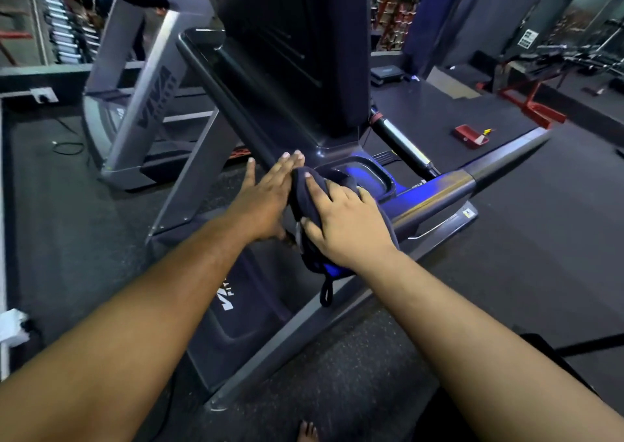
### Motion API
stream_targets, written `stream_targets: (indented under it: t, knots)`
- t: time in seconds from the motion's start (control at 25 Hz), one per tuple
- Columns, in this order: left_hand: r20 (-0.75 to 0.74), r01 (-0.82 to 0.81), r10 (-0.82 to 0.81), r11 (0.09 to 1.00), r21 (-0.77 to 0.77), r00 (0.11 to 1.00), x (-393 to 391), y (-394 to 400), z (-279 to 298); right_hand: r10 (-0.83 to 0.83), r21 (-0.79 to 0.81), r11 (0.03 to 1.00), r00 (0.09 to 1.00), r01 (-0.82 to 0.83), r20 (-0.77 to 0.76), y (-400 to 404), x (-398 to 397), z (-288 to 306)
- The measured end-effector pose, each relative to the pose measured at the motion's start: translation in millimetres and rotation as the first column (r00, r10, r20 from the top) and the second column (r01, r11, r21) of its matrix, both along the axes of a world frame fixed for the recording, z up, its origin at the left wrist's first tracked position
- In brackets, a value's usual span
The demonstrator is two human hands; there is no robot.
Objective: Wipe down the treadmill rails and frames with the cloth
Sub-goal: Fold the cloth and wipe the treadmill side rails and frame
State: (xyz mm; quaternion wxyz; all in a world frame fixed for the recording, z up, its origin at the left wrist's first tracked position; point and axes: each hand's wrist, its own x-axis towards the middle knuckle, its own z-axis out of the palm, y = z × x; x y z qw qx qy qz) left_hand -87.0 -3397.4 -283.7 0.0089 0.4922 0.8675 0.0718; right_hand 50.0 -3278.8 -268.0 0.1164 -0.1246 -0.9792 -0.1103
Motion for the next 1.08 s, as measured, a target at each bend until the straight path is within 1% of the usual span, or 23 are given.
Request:
stream_targets:
  t: [0.04, 0.16, 0.24, 0.32, 0.36, 0.4, 0.44, 0.48, 0.52, 0.6, 0.64, 0.68, 0.72, 0.76, 0.84, 0.88, 0.92, 0.96, 1.04, 1.08]
  knots:
    - [0.012, 0.006, -0.006, 1.000, -0.001, 1.000, -1.2, -1.7, 0.5, 0.020, -0.011, 1.000, 1.000, -0.020, -0.002, 1.6, 3.5, 0.8]
    - [-0.023, 0.037, -0.038, 0.999, -0.035, 0.999, 3.2, -0.4, 2.5, 0.051, -0.040, 0.998, 0.999, -0.052, -0.017, 26.8, 47.1, -2.0]
    - [-0.033, 0.047, -0.049, 0.998, -0.049, 0.998, 4.6, 2.9, 3.5, -0.039, -0.140, 0.989, 0.999, 0.041, 0.015, 50.3, 61.4, 4.7]
    - [-0.018, 0.045, -0.046, 0.998, -0.041, 0.999, -0.3, 5.1, 7.9, -0.145, -0.290, 0.938, 0.974, 0.192, 0.176, 68.5, 31.1, 23.6]
    - [-0.021, 0.054, -0.055, 0.998, -0.036, 0.998, -4.9, 6.6, 11.8, -0.170, -0.318, 0.913, 0.947, 0.256, 0.273, 71.9, 7.9, 33.0]
    - [-0.034, 0.070, -0.071, 0.997, -0.041, 0.997, -9.7, 8.4, 15.5, -0.178, -0.312, 0.903, 0.918, 0.295, 0.354, 69.8, -12.4, 40.2]
    - [-0.053, 0.091, -0.094, 0.994, -0.053, 0.994, -14.2, 10.2, 17.9, -0.171, -0.295, 0.906, 0.901, 0.302, 0.398, 64.1, -25.6, 43.4]
    - [-0.073, 0.118, -0.123, 0.991, -0.070, 0.990, -18.3, 12.0, 19.6, -0.147, -0.297, 0.912, 0.900, 0.284, 0.410, 59.3, -29.7, 41.8]
    - [-0.090, 0.144, -0.151, 0.986, -0.080, 0.984, -22.3, 13.8, 20.9, -0.101, -0.303, 0.925, 0.918, 0.229, 0.385, 57.0, -23.9, 38.5]
    - [-0.107, 0.182, -0.189, 0.981, -0.070, 0.976, -26.7, 16.1, 19.2, 0.047, -0.282, 0.959, 0.969, 0.024, 0.241, 60.1, 10.2, 28.9]
    - [-0.105, 0.190, -0.194, 0.980, -0.052, 0.975, -28.8, 17.1, 17.2, 0.101, -0.263, 0.963, 0.979, -0.051, 0.179, 67.8, 25.4, 28.2]
    - [-0.092, 0.195, -0.198, 0.980, -0.032, 0.976, -30.1, 18.1, 15.6, 0.108, -0.268, 0.961, 0.983, -0.065, 0.146, 80.0, 30.5, 30.8]
    - [-0.074, 0.197, -0.197, 0.980, -0.015, 0.978, -30.8, 18.9, 14.4, 0.055, -0.299, 0.954, 0.986, -0.005, 0.158, 88.1, 26.5, 35.3]
    - [-0.058, 0.195, -0.195, 0.981, -0.004, 0.979, -31.5, 20.0, 14.3, -0.026, -0.328, 0.940, 0.979, 0.092, 0.201, 88.1, 15.0, 38.0]
    - [-0.052, 0.193, -0.193, 0.981, -0.005, 0.980, -32.4, 22.0, 13.2, -0.186, -0.298, 0.916, 0.942, 0.269, 0.278, 59.9, -15.0, 34.5]
    - [-0.059, 0.191, -0.191, 0.982, -0.007, 0.980, -33.5, 22.2, 12.4, -0.227, -0.261, 0.919, 0.938, 0.295, 0.262, 36.7, -26.6, 30.6]
    - [-0.071, 0.192, -0.191, 0.981, -0.005, 0.979, -34.1, 21.6, 11.6, -0.229, -0.227, 0.935, 0.952, 0.274, 0.203, 17.1, -31.3, 26.4]
    - [-0.088, 0.196, -0.195, 0.981, 0.004, 0.977, -34.3, 20.9, 10.7, -0.189, -0.203, 0.957, 0.976, 0.208, 0.107, 5.6, -27.8, 23.3]
    - [-0.092, 0.203, -0.201, 0.979, 0.013, 0.975, -35.0, 19.4, 7.9, -0.036, -0.172, 0.985, 0.999, 0.030, -0.032, 9.9, 1.3, 18.2]
    - [-0.082, 0.213, -0.212, 0.977, -0.001, 0.974, -35.7, 18.9, 7.3, 0.039, -0.148, 0.988, 0.997, -0.050, -0.072, 21.4, 18.9, 15.5]
